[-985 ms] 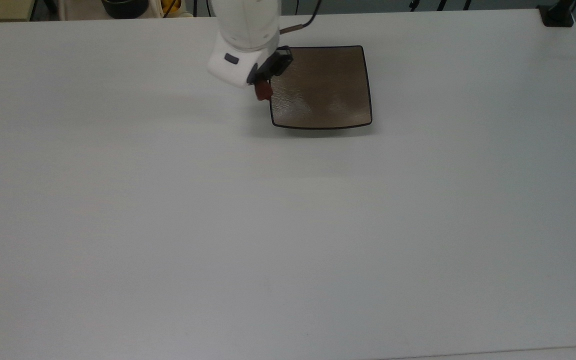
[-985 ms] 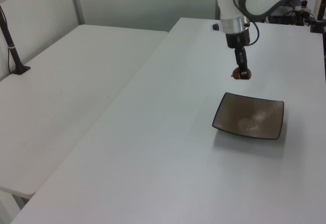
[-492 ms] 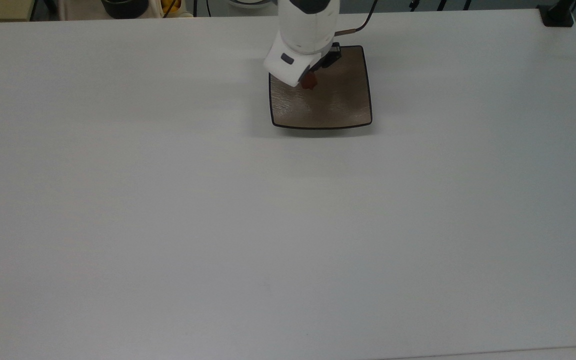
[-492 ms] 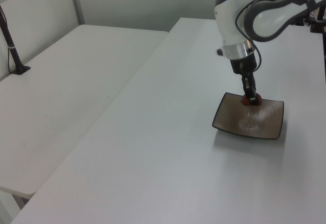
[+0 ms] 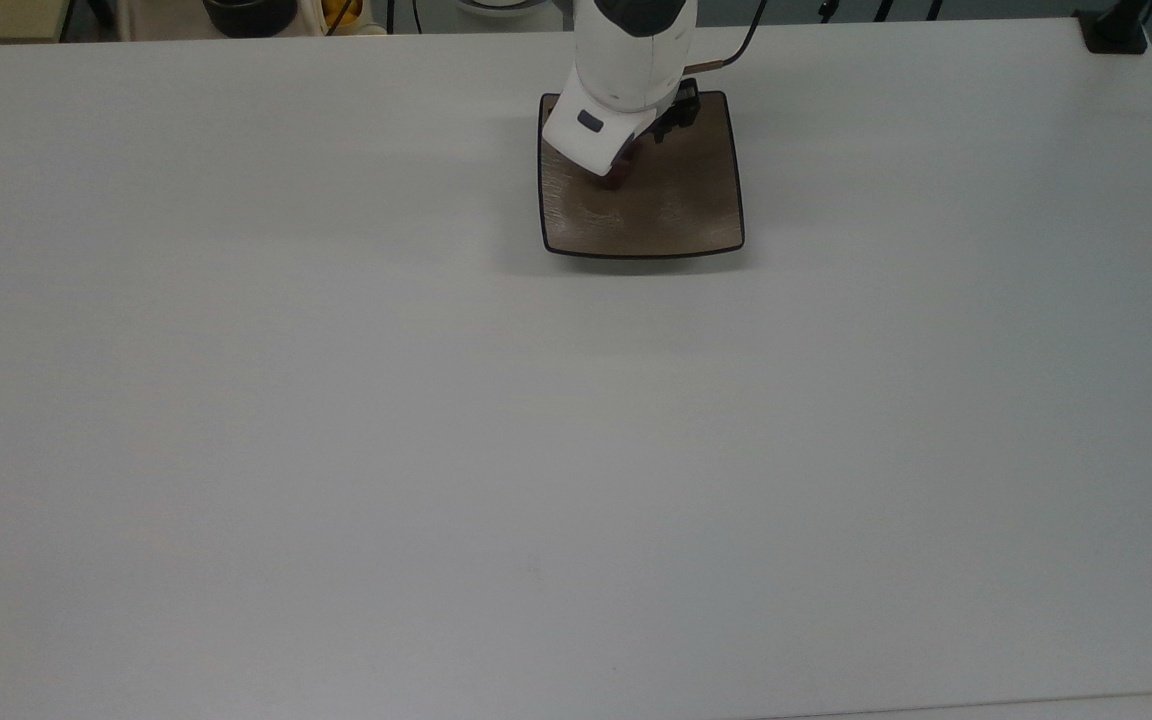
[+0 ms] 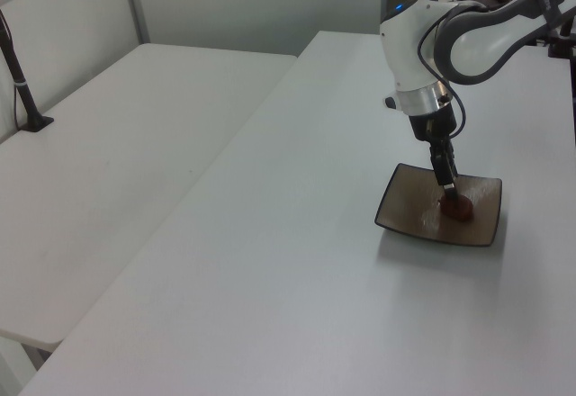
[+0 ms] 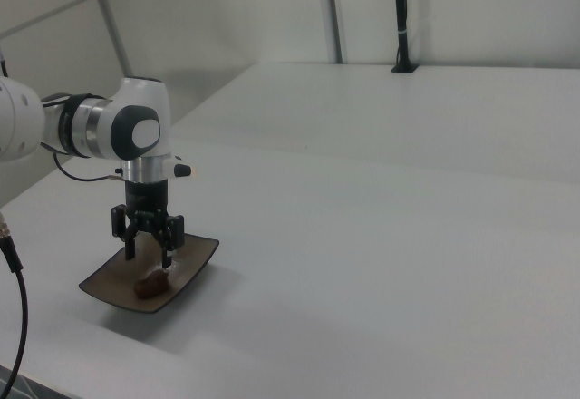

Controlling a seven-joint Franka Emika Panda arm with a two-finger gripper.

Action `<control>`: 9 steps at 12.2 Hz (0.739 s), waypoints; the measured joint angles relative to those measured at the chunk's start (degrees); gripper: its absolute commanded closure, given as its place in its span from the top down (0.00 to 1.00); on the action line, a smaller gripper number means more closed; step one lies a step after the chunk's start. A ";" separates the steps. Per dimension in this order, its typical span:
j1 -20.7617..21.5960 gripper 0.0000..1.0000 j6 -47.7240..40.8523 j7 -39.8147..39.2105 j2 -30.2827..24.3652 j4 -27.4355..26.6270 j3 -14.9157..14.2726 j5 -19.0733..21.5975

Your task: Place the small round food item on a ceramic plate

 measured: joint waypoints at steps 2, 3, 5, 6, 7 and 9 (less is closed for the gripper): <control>-0.26 1.00 0.23 0.00 -0.10 0.24 -0.05 0.00; -0.66 1.00 0.38 0.05 -0.49 0.50 -0.07 0.00; -1.87 1.00 0.68 0.28 -1.98 1.83 -0.15 -0.02; -2.32 1.00 0.69 0.29 -2.87 2.57 -0.21 -0.03; -2.65 1.00 0.69 0.32 -3.79 3.34 -0.36 -0.19; -3.71 1.00 1.03 1.09 -5.92 4.99 -0.65 -1.57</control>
